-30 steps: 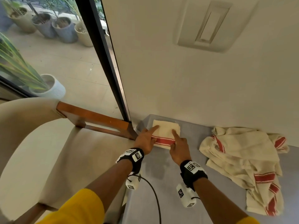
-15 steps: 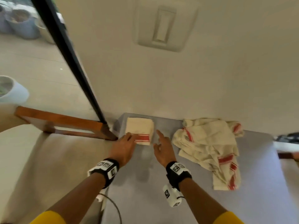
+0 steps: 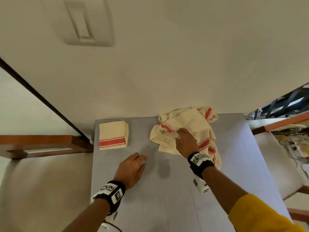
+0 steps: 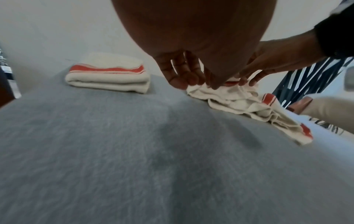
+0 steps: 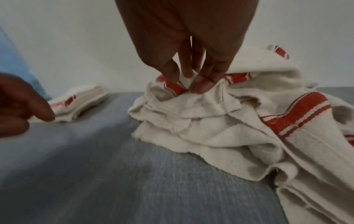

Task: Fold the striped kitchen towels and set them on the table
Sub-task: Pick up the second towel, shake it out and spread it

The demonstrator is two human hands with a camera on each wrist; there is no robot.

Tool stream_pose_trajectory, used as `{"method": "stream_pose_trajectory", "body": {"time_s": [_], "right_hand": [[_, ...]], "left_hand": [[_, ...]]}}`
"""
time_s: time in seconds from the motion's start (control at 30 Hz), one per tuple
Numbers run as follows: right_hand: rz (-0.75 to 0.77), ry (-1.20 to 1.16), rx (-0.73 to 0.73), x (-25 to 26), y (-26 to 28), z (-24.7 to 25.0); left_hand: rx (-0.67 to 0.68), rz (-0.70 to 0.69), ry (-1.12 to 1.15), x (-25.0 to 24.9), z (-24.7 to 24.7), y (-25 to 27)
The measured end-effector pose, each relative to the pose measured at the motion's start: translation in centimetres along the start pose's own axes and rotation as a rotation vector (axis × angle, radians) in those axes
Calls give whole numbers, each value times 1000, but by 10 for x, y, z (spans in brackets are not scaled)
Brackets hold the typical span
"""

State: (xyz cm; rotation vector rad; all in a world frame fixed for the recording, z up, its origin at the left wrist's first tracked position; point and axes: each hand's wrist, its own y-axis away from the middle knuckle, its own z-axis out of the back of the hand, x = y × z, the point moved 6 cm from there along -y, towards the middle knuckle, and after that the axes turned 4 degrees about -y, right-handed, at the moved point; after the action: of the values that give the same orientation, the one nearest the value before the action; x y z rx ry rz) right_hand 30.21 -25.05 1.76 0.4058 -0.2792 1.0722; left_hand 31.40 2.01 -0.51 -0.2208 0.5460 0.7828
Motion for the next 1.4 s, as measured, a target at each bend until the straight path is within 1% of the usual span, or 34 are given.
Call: {"method": "stream_pose_trajectory", "body": {"time_s": [0.07, 0.13, 0.17, 0.23, 0.3, 0.37, 0.43, 0.5, 0.63, 0.67, 0.73, 0.8, 0.83, 0.9, 0.97, 1.0, 1.03, 1.07, 1.13, 1.17, 1.23, 1.3, 1.4], "right_hand": [[62, -155, -173, 7, 9, 31], [82, -299, -306, 11, 19, 67], [88, -365, -350, 11, 24, 85], [68, -515, -398, 9, 35, 124], [57, -647, -407, 8, 46, 161], [102, -734, -418, 10, 59, 200], [172, -764, -425, 12, 68, 238], [228, -769, -442, 8, 77, 275], [286, -826, -442, -7, 93, 336], [311, -822, -422, -10, 100, 351], [363, -792, -314, -13, 110, 372], [380, -773, -195, -15, 120, 384], [381, -773, -177, -19, 128, 391], [379, -800, -238, -29, 148, 397], [365, -875, -335, -39, 172, 397], [352, -911, -350, -44, 186, 395], [337, -926, -326, -47, 197, 390], [323, -923, -273, -48, 208, 383], [331, -879, -151, -44, 225, 369], [347, -845, -119, -39, 233, 365], [369, -803, -100, -30, 244, 358], [380, -815, -100, -23, 251, 357], [420, -796, -149, -11, 267, 365]], "left_hand": [[-23, -1, 28, -18, 7, -12], [-68, -52, 44, -45, 18, -29], [-85, -72, 57, -59, 24, -38], [-111, -65, 93, -89, 36, -61], [-75, 2, 166, -114, 45, -82], [9, 72, 288, -147, 51, -98], [55, 79, 480, -186, 60, -110], [13, 33, 609, -227, 73, -118], [-128, -109, 589, -304, 117, -121], [-154, -143, 585, -325, 130, -119], [-216, -182, 617, -358, 156, -116], [-276, -176, 706, -379, 177, -113], [-305, -158, 755, -388, 185, -110], [-366, -109, 811, -399, 195, -104], [-411, -65, 813, -400, 196, -96], [-427, -46, 806, -402, 194, -89], [-435, -31, 803, -403, 191, -83], [-442, -13, 802, -404, 188, -75], [-445, 22, 803, -406, 183, -64], [-441, 35, 800, -408, 181, -57], [-431, 62, 797, -411, 179, -48], [-421, 76, 793, -414, 180, -39], [-418, 55, 794, -421, 193, -20]]}}
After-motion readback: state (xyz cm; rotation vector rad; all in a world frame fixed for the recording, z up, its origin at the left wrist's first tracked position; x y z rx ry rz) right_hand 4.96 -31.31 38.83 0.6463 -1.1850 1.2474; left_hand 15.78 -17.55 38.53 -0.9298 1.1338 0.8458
